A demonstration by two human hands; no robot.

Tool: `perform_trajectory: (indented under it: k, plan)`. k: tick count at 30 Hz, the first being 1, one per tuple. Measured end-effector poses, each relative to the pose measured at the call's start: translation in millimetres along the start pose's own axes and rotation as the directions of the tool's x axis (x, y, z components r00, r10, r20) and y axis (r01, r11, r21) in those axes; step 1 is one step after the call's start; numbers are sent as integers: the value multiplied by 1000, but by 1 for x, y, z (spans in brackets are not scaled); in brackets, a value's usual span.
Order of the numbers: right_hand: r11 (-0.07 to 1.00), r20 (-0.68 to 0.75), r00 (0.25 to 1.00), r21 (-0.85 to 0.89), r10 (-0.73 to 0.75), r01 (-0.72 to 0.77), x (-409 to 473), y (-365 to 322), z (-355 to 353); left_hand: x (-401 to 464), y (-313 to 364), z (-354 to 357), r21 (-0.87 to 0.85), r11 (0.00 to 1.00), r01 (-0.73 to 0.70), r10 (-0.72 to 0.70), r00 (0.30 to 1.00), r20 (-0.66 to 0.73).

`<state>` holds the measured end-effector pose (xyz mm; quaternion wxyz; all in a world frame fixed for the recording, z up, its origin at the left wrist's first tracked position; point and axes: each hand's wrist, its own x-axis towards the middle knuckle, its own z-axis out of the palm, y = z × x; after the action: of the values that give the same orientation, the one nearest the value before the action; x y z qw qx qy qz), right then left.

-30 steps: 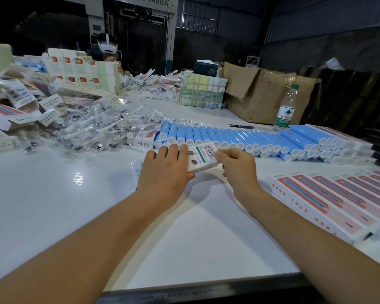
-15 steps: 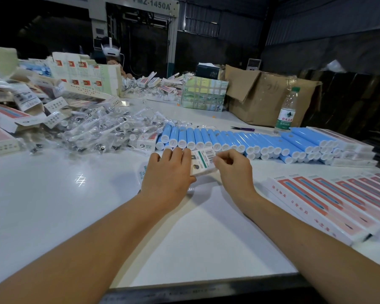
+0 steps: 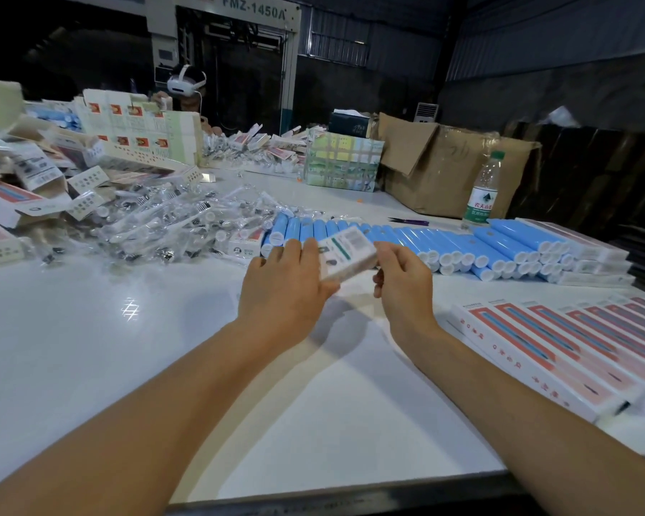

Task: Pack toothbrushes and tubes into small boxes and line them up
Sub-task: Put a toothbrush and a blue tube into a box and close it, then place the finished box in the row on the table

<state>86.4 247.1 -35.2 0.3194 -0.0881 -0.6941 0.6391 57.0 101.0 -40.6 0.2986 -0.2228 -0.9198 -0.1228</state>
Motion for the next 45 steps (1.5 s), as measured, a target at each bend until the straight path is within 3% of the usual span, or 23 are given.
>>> perform_trajectory:
  k: [2, 3, 4, 5, 7, 8, 9, 11, 17, 19, 22, 25, 29, 33, 35, 40, 45]
  plan:
    - [1000, 4, 1000, 19, -22, 22, -1, -2, 1, 7, -1, -11, -294, 953, 70, -90, 994, -56]
    - [1000, 25, 999, 1, -30, 30, -1, -2, 1, 10, -2, -16, -505, 854, 128, -167, 985, -34]
    - [999, 61, 997, -28, -39, 41, -1, -2, 1, 13, -1, -19, -709, 673, 209, -251, 967, 46]
    - [996, 108, 993, -65, -48, 55, -2, 0, 1, 15, 0, -22, -852, 417, 316, -319, 929, 189]
    - [984, 219, 974, -151, -61, 96, -5, 2, 4, 16, 5, -24, -851, -147, 503, -298, 798, 523]
    - [974, 278, 959, -192, -63, 120, -6, 3, 7, 14, 6, -23, -769, -347, 538, -222, 749, 624]
    - [963, 334, 941, -230, -61, 144, -8, 4, 10, 12, 8, -21, -693, -472, 544, -158, 722, 674]
    - [937, 415, 908, -293, -53, 189, -10, 4, 16, 9, 10, -15, -621, -566, 542, -97, 705, 703]
    - [930, 453, 886, -277, -97, 243, -13, 3, 20, 6, 14, -12, -629, -538, 561, -84, 707, 702]
    - [925, 438, 895, -301, -85, 234, -12, 0, 20, 4, 10, -9, -696, -432, 573, -131, 724, 678]
    - [864, 470, 882, -432, -30, 259, -10, -6, 15, 5, -4, -4, -810, -175, 560, -320, 745, 585]
    - [686, 535, 844, -630, 42, 365, -9, -18, 0, 4, -16, -1, -825, -86, 559, -418, 731, 539]
    - [329, 602, 794, -770, 88, 547, -23, -29, -43, 2, -20, 4, -827, -30, 561, -376, 760, 529]
    - [75, 475, 863, -880, 169, 469, -33, -30, -120, 5, -22, 9, -822, -2, 569, -326, 777, 538]
    - [64, 374, 912, -927, 166, 369, -30, -32, -155, 8, -22, 14, -812, 8, 584, -305, 774, 554]
    - [59, 258, 951, -966, 168, 252, -21, -27, -201, 8, -20, 20, -811, 34, 584, -280, 784, 553]
    - [51, 264, 958, -964, 113, 260, -14, -34, -197, 5, -7, 15, -833, 55, 551, -280, 809, 516]
